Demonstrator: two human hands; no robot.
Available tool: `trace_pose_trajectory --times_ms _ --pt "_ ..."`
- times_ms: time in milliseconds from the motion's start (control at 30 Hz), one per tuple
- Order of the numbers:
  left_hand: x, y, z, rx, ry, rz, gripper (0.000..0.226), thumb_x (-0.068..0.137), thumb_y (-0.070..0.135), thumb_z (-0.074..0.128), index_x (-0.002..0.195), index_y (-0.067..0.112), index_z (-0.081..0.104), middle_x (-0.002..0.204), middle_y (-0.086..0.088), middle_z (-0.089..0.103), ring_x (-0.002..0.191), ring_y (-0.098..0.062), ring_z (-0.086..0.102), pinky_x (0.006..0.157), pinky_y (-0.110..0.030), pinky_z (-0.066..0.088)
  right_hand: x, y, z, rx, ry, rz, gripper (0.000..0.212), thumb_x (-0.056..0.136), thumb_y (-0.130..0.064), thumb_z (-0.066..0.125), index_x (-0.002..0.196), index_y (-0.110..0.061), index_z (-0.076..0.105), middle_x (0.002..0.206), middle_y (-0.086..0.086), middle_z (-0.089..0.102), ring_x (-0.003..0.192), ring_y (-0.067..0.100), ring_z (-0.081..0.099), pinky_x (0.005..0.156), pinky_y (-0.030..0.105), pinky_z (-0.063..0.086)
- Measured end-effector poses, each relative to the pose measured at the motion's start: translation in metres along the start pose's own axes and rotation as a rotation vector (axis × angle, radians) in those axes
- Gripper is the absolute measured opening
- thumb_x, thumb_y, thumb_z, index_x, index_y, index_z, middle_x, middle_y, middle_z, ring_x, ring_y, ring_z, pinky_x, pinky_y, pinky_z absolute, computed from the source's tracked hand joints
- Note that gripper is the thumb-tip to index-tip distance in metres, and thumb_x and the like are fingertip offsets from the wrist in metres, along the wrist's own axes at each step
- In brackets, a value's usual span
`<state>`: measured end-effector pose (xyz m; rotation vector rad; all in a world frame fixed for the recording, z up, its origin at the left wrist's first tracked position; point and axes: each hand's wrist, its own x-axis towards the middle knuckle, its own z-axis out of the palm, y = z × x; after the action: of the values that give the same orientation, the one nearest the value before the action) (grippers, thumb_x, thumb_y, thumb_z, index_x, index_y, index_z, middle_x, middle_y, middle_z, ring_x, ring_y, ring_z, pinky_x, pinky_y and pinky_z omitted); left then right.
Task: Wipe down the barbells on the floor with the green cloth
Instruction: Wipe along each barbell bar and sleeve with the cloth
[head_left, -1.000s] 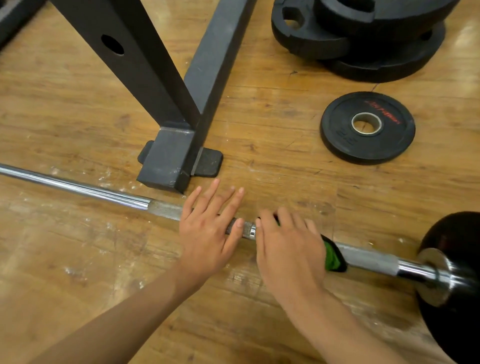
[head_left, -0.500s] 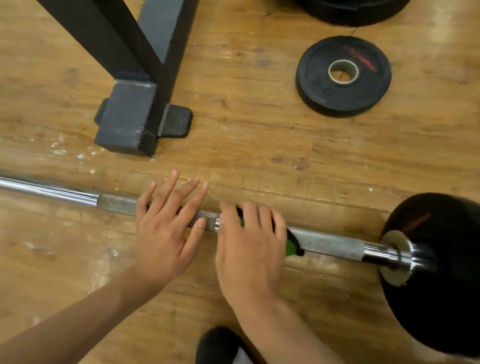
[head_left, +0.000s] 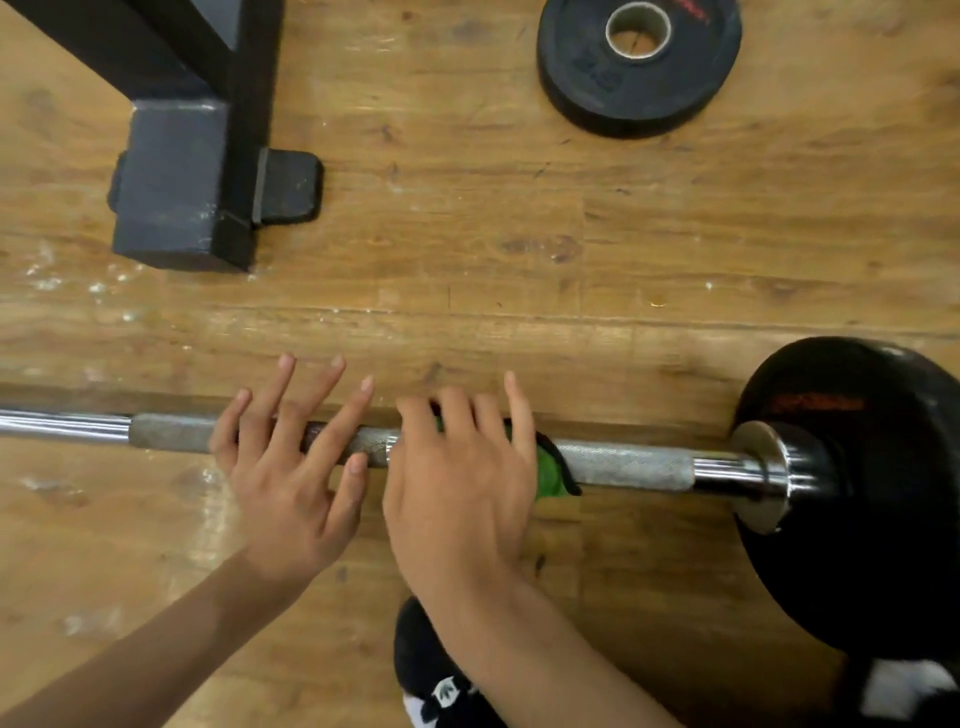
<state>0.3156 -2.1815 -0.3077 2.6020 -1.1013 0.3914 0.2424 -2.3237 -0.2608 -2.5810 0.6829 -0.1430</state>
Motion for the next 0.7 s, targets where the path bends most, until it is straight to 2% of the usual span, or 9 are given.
trace_pose_trajectory --times_ms 100,167,267,333,367,433,500,633,700 --pt "0.0 -0.004 -0.001 0.003 -0.013 0.025 0.049 0.109 0.036 0.031 0.142 0.018 0.063 0.148 -0.01 0.06 0.147 -0.036 0.045 0.107 -0.061 0.033 -0.015 0.035 -0.009 0.002 0.047 -0.08 0.03 0.096 -0.021 0.052 0.12 -0.021 0.069 0.108 0.005 0.069 0.102 0.025 0.063 0.125 0.045 0.024" --pt "0.0 -0.005 0.001 0.01 0.003 0.022 0.048 0.109 0.035 0.032 0.142 0.018 0.063 0.146 -0.01 0.061 0.146 -0.036 0.045 0.108 -0.06 0.033 -0.027 0.075 -0.021 -0.012 0.179 0.031 0.03 0.1 -0.021 0.049 0.127 -0.019 0.064 0.117 0.01 0.068 0.114 0.03 0.062 0.125 0.043 0.02" --pt "0.003 -0.003 0.005 0.013 0.03 0.0 0.049 0.107 0.033 0.033 0.14 0.017 0.065 0.144 -0.01 0.063 0.145 -0.036 0.046 0.107 -0.062 0.033 -0.027 0.105 -0.032 -0.012 0.328 0.282 0.031 0.106 -0.02 0.043 0.123 -0.013 0.069 0.126 0.013 0.065 0.132 0.033 0.055 0.128 0.045 0.013" --pt "0.006 -0.001 0.007 0.024 0.045 -0.005 0.048 0.105 0.031 0.035 0.138 0.017 0.067 0.142 -0.009 0.064 0.145 -0.035 0.047 0.108 -0.062 0.033 -0.015 0.089 -0.029 0.021 0.364 0.395 0.031 0.103 -0.016 0.044 0.116 -0.013 0.072 0.124 0.009 0.067 0.133 0.03 0.054 0.128 0.046 0.013" --pt "0.008 -0.001 0.008 0.04 0.051 -0.003 0.048 0.104 0.031 0.035 0.137 0.018 0.068 0.141 -0.008 0.065 0.144 -0.035 0.047 0.108 -0.061 0.033 -0.008 0.075 -0.026 0.03 0.342 0.396 0.032 0.101 -0.017 0.044 0.113 -0.015 0.073 0.119 0.006 0.068 0.127 0.028 0.057 0.127 0.046 0.016" --pt "0.012 -0.003 0.009 0.063 0.056 0.008 0.048 0.104 0.031 0.035 0.134 0.018 0.07 0.141 -0.007 0.066 0.144 -0.035 0.049 0.108 -0.059 0.032 0.004 0.047 -0.015 0.007 0.21 0.241 0.034 0.094 -0.023 0.042 0.108 -0.02 0.073 0.108 0.001 0.069 0.109 0.025 0.063 0.121 0.046 0.028" --pt "0.019 -0.005 0.012 0.076 0.059 0.018 0.048 0.105 0.032 0.035 0.133 0.018 0.071 0.141 -0.006 0.066 0.143 -0.034 0.049 0.109 -0.058 0.033 0.01 0.033 -0.008 -0.007 0.115 0.079 0.032 0.093 -0.027 0.042 0.105 -0.023 0.072 0.103 -0.001 0.068 0.101 0.024 0.062 0.113 0.044 0.034" --pt "0.035 -0.007 0.015 0.097 0.041 -0.009 0.049 0.109 0.035 0.034 0.132 0.017 0.072 0.142 -0.005 0.065 0.144 -0.033 0.049 0.113 -0.054 0.031 0.022 0.048 -0.008 -0.021 0.132 -0.084 0.025 0.101 -0.031 0.048 0.107 -0.023 0.071 0.102 0.0 0.066 0.095 0.024 0.06 0.098 0.042 0.038" --pt "0.046 -0.007 0.013 0.103 -0.02 -0.019 0.049 0.111 0.037 0.032 0.136 0.017 0.07 0.147 -0.003 0.062 0.147 -0.032 0.046 0.114 -0.053 0.031 0.029 0.053 -0.009 -0.014 0.147 -0.129 0.026 0.102 -0.038 0.051 0.106 -0.022 0.071 0.101 0.0 0.066 0.094 0.024 0.058 0.088 0.041 0.037"
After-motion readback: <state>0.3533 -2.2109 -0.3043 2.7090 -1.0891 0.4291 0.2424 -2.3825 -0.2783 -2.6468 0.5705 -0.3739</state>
